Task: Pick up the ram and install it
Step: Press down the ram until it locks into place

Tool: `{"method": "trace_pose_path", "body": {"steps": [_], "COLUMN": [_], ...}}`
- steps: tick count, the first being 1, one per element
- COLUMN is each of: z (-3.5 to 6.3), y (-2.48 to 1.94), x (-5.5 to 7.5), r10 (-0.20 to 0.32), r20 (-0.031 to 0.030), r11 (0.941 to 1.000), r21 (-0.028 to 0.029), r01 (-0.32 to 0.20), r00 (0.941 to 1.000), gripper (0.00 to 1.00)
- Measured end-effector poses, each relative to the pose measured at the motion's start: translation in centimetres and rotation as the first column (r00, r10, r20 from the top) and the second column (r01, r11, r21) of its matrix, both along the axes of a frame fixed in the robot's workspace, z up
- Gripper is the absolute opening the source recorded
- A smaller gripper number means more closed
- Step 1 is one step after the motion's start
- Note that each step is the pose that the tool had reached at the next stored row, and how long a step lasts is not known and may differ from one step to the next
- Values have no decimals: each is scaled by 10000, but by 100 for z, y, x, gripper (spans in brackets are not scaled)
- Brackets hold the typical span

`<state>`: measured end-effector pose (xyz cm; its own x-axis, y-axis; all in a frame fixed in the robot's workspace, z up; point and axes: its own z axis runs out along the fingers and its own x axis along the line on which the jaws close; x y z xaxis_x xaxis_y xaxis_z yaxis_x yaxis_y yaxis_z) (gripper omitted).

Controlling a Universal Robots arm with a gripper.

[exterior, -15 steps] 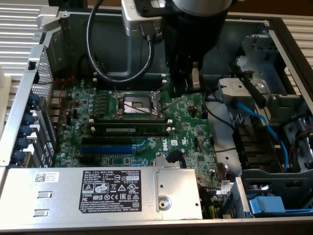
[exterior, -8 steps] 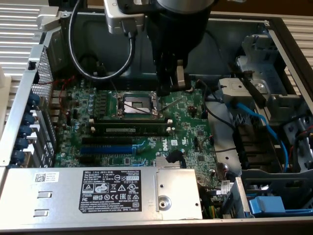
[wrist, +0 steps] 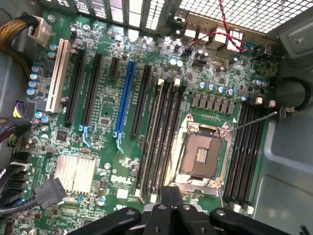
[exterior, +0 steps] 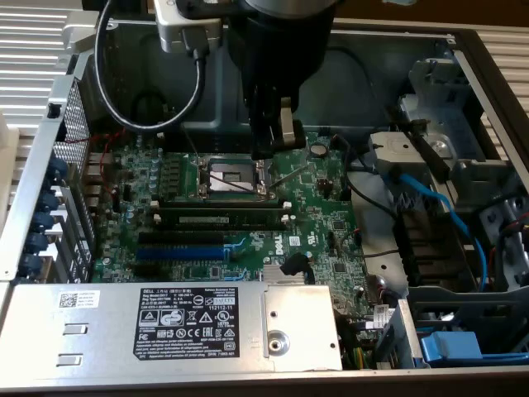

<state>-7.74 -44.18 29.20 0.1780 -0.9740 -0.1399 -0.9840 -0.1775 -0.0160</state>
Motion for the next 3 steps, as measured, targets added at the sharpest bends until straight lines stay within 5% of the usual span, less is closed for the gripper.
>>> {"method": "trace_pose_path", "body": {"steps": [3], "z": [0], "y": [0], "x": [0], "r10": [0], "r20": [0], "r11": [10000], "r21": [0], "r01": [0], "r00": [10000], "gripper": [11]}}
